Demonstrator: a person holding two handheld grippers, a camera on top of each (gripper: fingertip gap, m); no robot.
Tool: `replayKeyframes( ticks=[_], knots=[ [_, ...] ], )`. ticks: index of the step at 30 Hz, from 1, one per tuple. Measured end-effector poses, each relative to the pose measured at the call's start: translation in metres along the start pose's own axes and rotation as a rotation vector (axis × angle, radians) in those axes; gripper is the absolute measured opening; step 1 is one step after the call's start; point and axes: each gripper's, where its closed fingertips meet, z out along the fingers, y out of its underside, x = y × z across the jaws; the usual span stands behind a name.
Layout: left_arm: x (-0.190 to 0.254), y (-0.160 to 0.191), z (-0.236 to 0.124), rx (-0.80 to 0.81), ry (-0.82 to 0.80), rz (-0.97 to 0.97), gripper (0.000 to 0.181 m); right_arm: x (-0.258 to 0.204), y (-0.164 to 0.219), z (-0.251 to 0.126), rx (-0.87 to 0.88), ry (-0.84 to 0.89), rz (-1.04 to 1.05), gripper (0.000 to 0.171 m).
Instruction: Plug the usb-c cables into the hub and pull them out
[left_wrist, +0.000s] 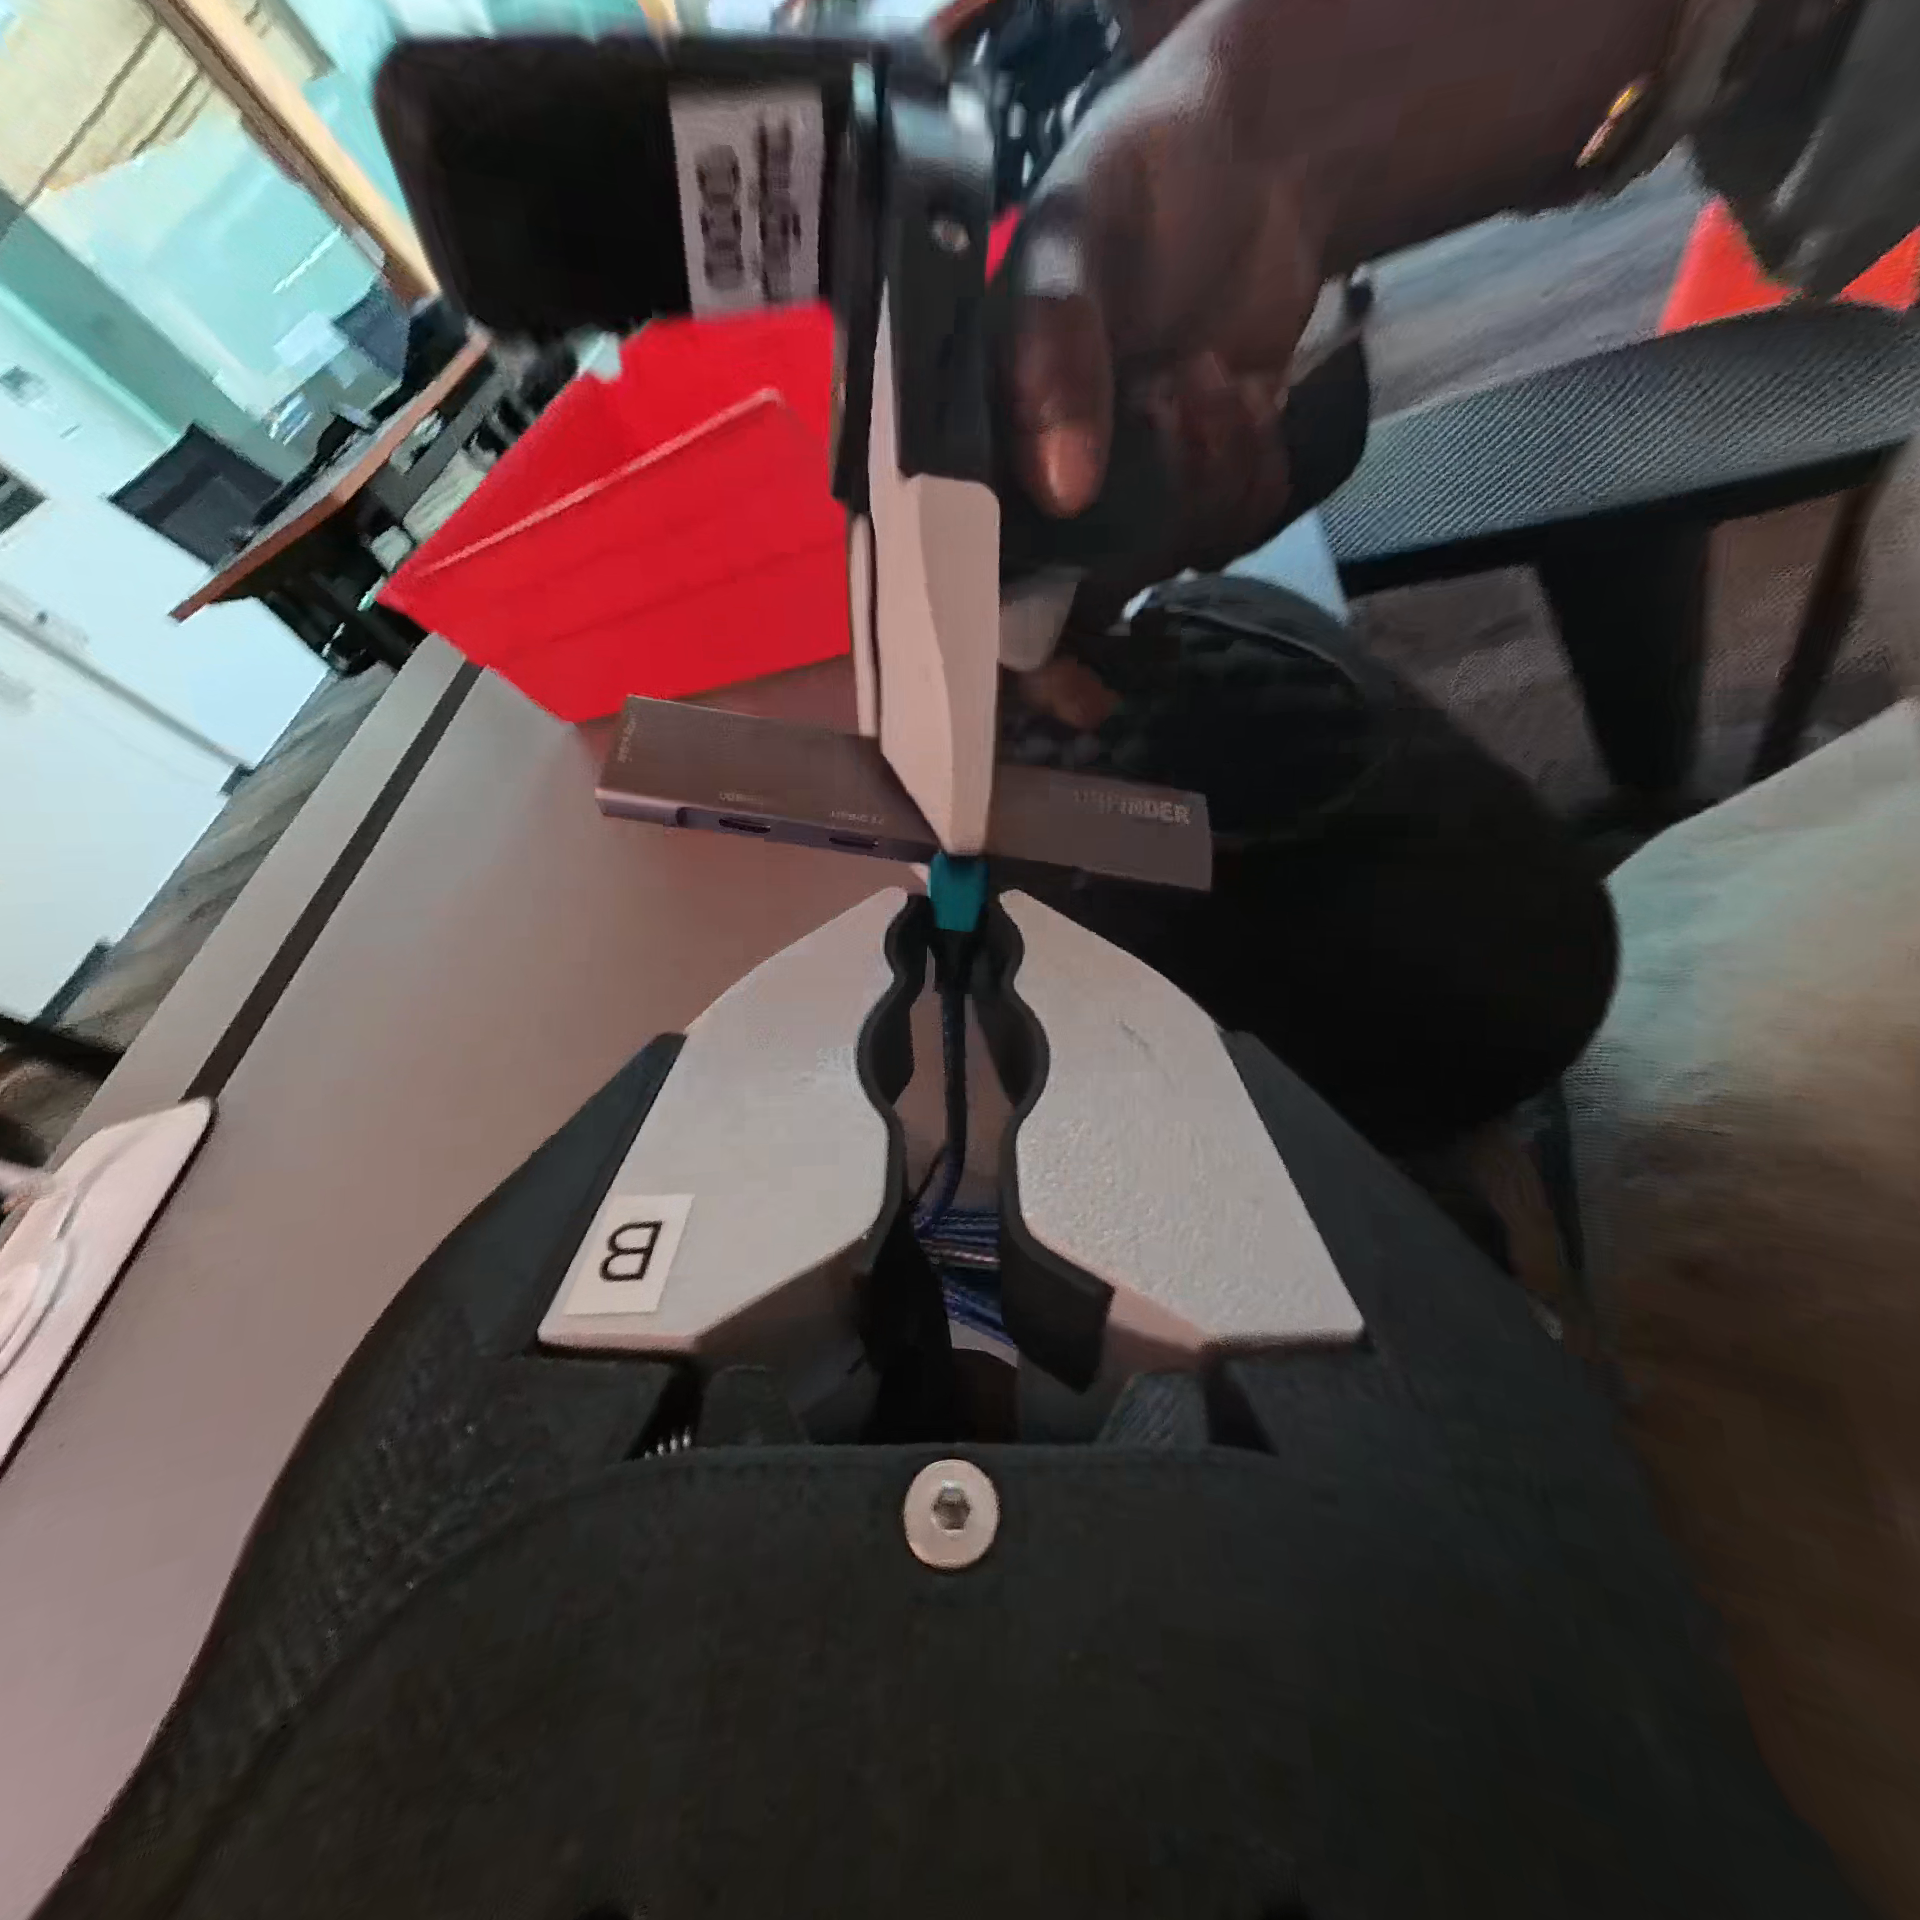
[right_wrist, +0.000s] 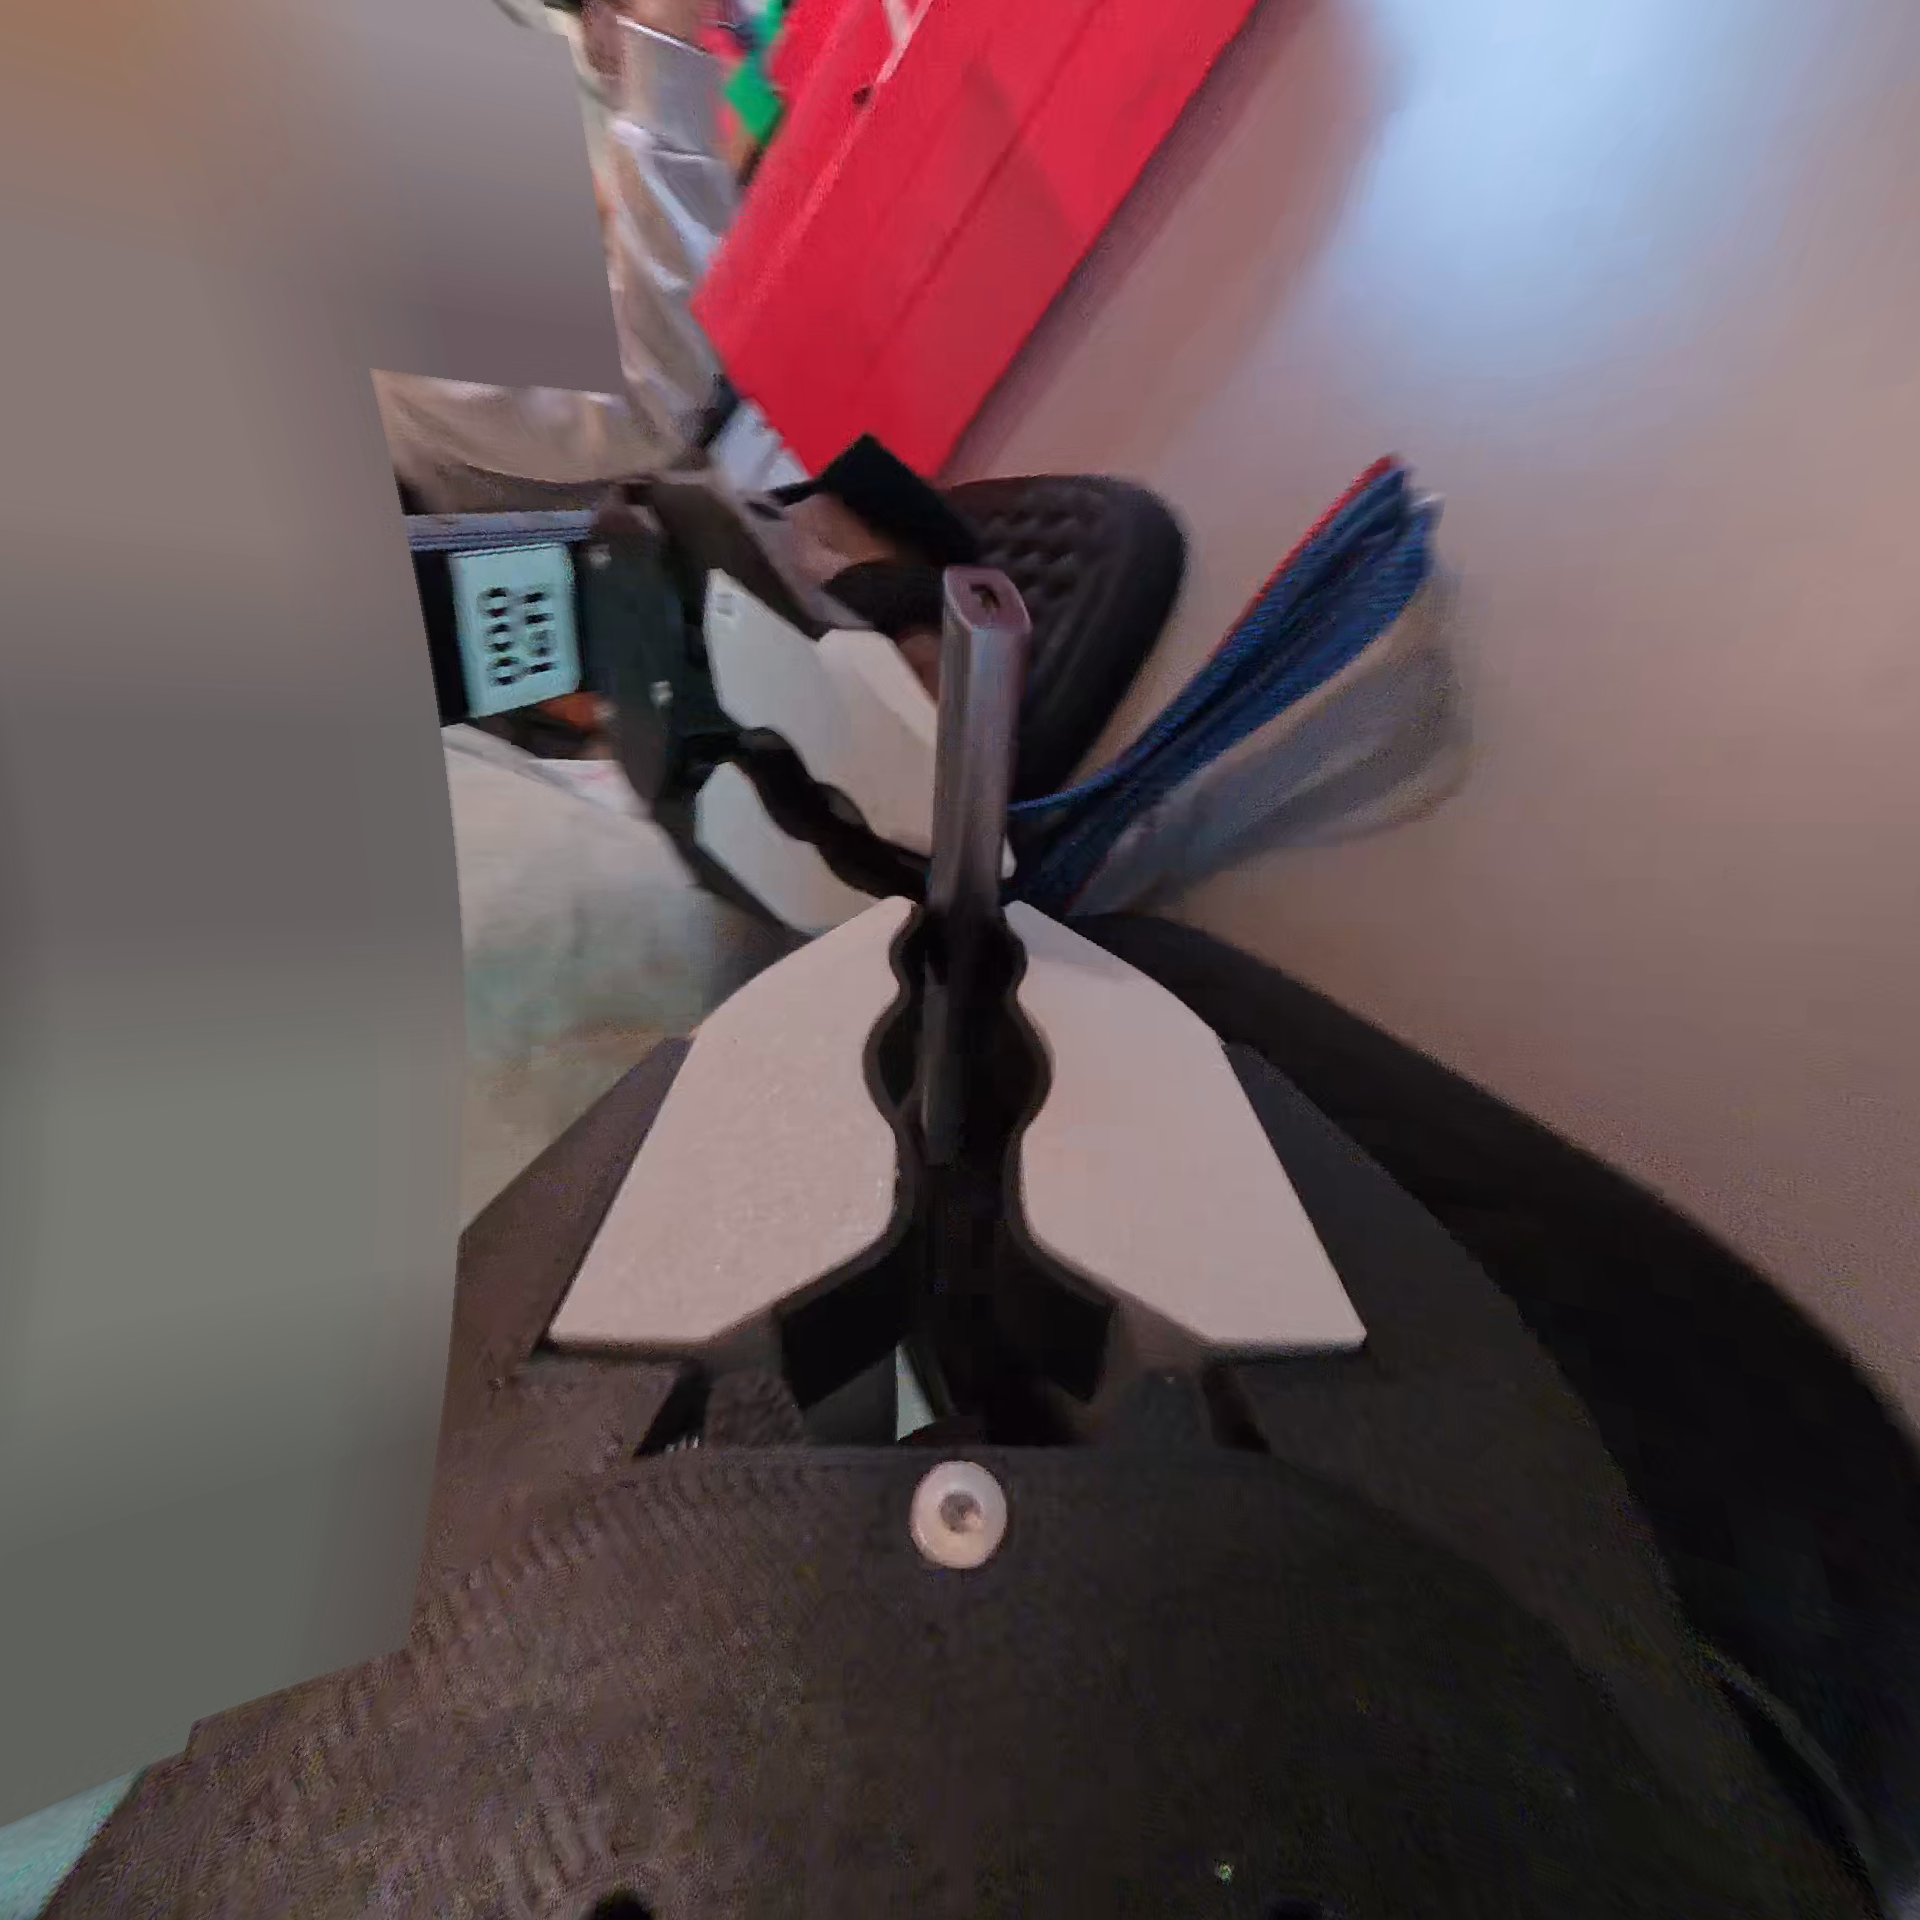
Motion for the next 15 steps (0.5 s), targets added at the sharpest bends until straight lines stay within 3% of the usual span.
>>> replayKeyframes(
  ticks=[2,8,15],
  knots=[
    [-0.009,0.006,0.004,-0.054,-0.09,0.0,0.011,0.012,-0.009,-0.008,0.033,0.147,-0.126,0.021],
    [-0.034,0.005,0.002,-0.064,-0.323,0.008,0.011,0.01,-0.019,-0.005,0.169,0.348,-0.289,0.047],
    [-0.043,-0.004,-0.005,0.006,-0.336,-0.1,0.011,0.022,-0.023,-0.006,0.086,0.71,-0.675,0.033]
  ],
)
